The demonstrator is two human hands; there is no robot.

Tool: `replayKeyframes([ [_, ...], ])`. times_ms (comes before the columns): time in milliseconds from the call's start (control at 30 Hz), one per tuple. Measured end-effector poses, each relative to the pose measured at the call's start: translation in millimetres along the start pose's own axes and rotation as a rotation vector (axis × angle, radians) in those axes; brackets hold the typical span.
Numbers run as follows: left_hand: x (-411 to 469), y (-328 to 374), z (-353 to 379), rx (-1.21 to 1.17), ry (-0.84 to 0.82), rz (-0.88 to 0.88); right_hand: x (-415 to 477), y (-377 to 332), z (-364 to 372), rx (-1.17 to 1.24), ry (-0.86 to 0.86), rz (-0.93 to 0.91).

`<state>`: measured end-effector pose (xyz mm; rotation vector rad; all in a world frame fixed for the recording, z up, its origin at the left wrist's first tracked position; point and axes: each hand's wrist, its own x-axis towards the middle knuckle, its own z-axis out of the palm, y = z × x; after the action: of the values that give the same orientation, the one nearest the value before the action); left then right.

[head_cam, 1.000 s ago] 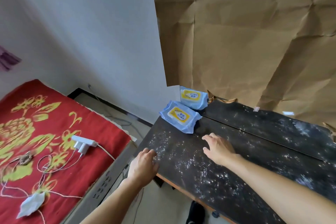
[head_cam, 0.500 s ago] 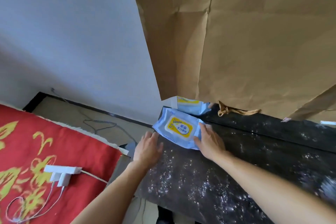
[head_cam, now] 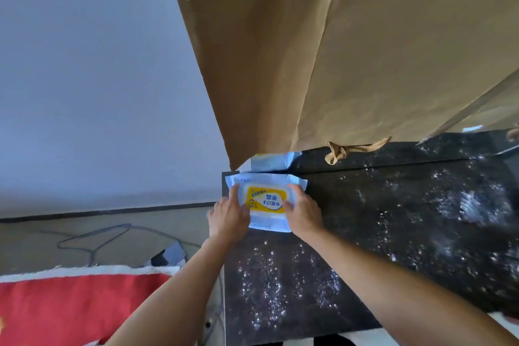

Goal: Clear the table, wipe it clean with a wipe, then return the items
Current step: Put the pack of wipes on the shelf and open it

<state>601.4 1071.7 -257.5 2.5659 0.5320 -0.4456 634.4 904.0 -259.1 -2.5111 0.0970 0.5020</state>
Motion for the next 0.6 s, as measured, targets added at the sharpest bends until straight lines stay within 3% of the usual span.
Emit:
replayKeyframes([
  [267, -27, 14, 1, -0.311, 0.021, 0.134, -24, 23, -36, 0.203, 0.213, 0.033],
  [600, -124, 132, 49, -0.359, 0.046, 0.335, -96, 134, -138, 0.287, 0.439, 0.112],
])
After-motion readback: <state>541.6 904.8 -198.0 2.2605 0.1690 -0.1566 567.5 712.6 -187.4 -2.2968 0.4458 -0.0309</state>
